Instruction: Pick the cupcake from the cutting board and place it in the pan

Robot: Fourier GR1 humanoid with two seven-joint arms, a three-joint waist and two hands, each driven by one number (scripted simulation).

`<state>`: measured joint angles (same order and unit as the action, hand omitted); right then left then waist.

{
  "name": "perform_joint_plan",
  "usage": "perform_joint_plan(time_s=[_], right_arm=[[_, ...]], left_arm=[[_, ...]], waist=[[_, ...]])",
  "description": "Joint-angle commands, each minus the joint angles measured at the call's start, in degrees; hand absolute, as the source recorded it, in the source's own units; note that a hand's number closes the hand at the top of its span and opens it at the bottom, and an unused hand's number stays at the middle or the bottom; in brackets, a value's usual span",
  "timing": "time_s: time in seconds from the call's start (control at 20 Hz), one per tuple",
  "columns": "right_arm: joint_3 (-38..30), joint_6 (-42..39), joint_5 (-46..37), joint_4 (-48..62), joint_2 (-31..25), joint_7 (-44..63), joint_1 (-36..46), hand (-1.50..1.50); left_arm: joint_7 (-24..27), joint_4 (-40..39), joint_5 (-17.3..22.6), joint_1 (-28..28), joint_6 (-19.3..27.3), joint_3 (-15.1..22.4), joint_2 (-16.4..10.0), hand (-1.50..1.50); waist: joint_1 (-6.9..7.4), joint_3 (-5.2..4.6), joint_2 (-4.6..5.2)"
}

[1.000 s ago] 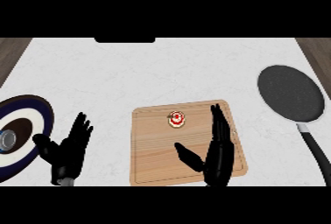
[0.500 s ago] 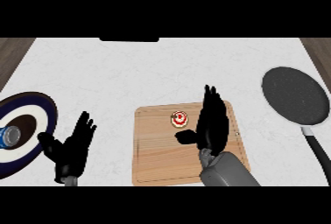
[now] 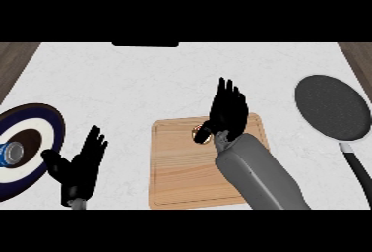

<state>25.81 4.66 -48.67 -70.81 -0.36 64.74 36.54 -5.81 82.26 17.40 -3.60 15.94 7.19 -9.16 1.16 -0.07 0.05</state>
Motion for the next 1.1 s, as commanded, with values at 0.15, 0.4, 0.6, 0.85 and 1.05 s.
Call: perform_joint_plan(time_s=[0.15,0.4,0.6,0.85,1.05], right_arm=[[-2.5,-13.1,13.3,4.9,0.3,8.4,4.6,-1.50],[1.6,-9.7,15.7,5.2,0.3,6.8,0.4,-1.50],[3.1,-6.0,14.1,6.5,0.3,7.2,3.2,-1.50],[3.5,1.2,12.1,12.3,0.3,-0.6,0.9,-1.50],[6.8,0.3,11.6,8.9,0.3,4.5,1.0,-1.50]], left_arm=[[0.3,-0.6,0.6,-0.4,-1.2,-0.3,0.4,0.00],[2.1,-1.6,-1.4,-1.1,0.5,0.3,2.1,0.00],[0.1,1.7,-2.7,-1.8,1.7,1.7,3.3,0.00],[-0.9,2.6,-3.1,-2.5,0.6,0.8,1.7,0.00],[-0.3,-0.2,-3.3,0.0,0.8,0.3,3.5,0.00]], waist=[[-0.03,0.02,0.01],[-0.74,0.05,-0.07],[-0.59,0.07,-0.08],[-0.40,0.09,0.01],[-0.68,0.07,-0.07]])
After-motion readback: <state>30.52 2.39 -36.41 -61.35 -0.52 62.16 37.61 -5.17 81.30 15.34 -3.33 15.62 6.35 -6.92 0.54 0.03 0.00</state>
